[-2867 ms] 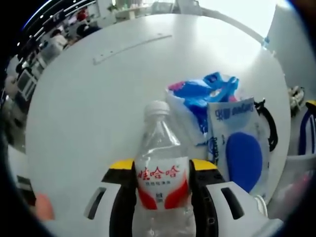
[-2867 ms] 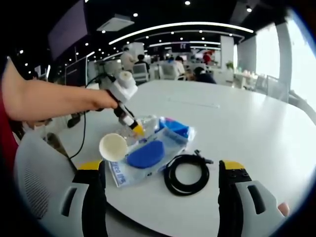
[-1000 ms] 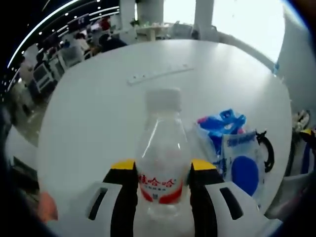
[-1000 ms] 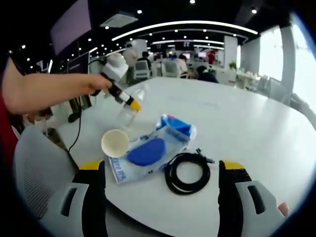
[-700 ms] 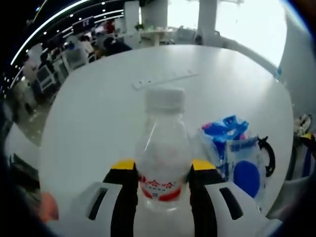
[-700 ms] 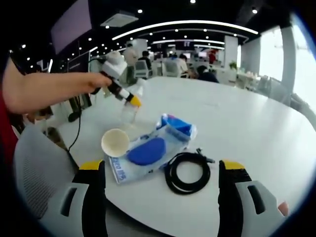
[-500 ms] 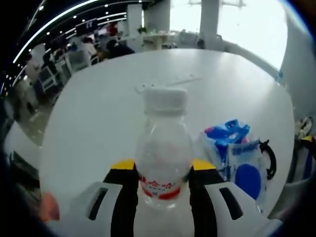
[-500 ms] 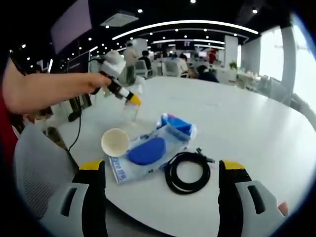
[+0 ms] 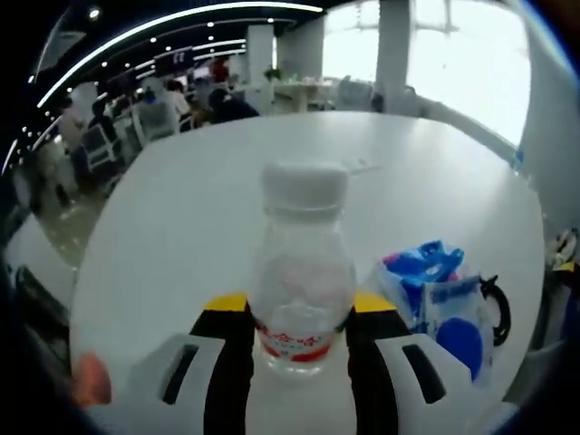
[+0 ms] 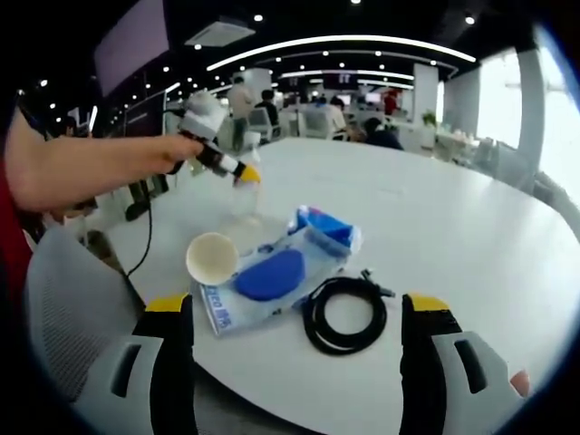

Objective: Arrange the tabletop items into an orderly group along one side of the table until the central work area is clear of visible clutter.

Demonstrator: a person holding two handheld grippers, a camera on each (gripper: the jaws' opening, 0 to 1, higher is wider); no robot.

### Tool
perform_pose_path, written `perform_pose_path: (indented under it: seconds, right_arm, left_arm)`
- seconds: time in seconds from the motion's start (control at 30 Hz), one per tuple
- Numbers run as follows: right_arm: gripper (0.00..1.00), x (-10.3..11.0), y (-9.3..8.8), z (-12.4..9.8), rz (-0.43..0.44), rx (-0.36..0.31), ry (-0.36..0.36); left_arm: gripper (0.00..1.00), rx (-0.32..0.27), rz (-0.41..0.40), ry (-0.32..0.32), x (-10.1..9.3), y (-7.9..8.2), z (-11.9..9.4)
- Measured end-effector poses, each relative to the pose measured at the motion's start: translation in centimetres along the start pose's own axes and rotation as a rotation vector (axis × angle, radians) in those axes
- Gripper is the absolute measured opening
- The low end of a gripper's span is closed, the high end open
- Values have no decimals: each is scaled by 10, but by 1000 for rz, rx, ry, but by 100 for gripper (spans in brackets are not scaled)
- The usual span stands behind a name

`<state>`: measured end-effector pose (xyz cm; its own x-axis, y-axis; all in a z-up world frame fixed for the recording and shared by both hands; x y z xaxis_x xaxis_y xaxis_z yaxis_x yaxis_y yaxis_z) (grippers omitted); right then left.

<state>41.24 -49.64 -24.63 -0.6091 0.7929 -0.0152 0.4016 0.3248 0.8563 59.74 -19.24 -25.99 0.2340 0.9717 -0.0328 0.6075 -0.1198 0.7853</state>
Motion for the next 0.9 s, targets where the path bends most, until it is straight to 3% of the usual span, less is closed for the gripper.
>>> perform_pose_path:
  seconds: [0.47,0.9]
  right_arm:
    - [95,1,-2,0,-7,11,7]
    - [95,2,-4,1,-11,28,11]
  left_arm:
    - [36,-164,-82,115,24,15,-16]
    - [36,-214,-144,175,41,13,-13]
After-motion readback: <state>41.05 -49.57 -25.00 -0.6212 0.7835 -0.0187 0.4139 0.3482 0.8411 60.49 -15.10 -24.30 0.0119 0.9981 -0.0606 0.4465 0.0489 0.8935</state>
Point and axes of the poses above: the point that each gripper's makers call its tool centre point, and the gripper's own axes: z roughly forward along the fingers, x roughly to its left, y roughly out of its top, the point moved 7 cm from there along -z, roughly backward along the fingers, and after that the axes turned 1 degree about -z, right-handed, at the moved point
